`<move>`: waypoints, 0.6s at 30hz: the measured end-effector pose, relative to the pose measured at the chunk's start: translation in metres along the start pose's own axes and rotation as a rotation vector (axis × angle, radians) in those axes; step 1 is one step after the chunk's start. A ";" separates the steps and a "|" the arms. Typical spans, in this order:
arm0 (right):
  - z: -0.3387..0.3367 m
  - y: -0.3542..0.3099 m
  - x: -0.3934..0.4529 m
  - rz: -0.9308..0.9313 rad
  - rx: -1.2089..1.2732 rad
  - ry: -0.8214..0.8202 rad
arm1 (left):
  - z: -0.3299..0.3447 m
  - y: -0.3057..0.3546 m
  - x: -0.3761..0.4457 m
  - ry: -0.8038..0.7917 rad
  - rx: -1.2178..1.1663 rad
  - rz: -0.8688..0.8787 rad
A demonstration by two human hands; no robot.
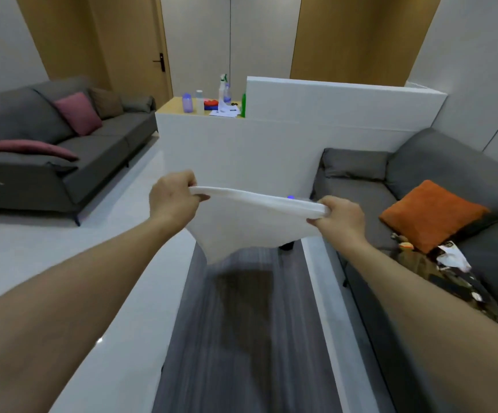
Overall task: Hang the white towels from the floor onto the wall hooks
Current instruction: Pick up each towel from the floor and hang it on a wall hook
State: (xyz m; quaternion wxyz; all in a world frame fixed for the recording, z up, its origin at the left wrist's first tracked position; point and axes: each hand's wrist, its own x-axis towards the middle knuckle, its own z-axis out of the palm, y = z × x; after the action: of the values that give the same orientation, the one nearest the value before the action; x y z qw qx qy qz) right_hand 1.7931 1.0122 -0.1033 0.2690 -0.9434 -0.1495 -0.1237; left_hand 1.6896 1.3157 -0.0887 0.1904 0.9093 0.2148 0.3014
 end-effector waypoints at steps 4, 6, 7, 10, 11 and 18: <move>0.034 0.049 -0.091 0.052 -0.043 -0.216 | 0.030 -0.030 -0.122 -0.157 0.089 -0.038; 0.055 0.075 -0.140 0.096 -0.052 -0.311 | 0.047 -0.050 -0.186 -0.278 0.129 -0.066; 0.066 0.088 -0.165 0.115 -0.060 -0.359 | 0.055 -0.061 -0.219 -0.346 0.149 -0.080; 0.099 0.127 -0.237 0.158 -0.096 -0.537 | 0.076 -0.090 -0.308 -0.616 0.245 -0.114; 0.108 0.139 -0.258 0.165 -0.118 -0.597 | 0.081 -0.097 -0.334 -0.717 0.279 -0.122; 0.138 0.184 -0.321 0.259 -0.199 -0.789 | 0.102 -0.120 -0.408 -1.048 0.318 -0.193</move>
State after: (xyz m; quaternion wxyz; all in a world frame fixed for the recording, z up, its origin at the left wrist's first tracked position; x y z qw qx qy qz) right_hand 1.5812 0.8689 -0.4045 0.1121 -0.9507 -0.1088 0.2678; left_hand 1.4245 1.1872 -0.4122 0.1591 0.9312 0.2166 -0.2462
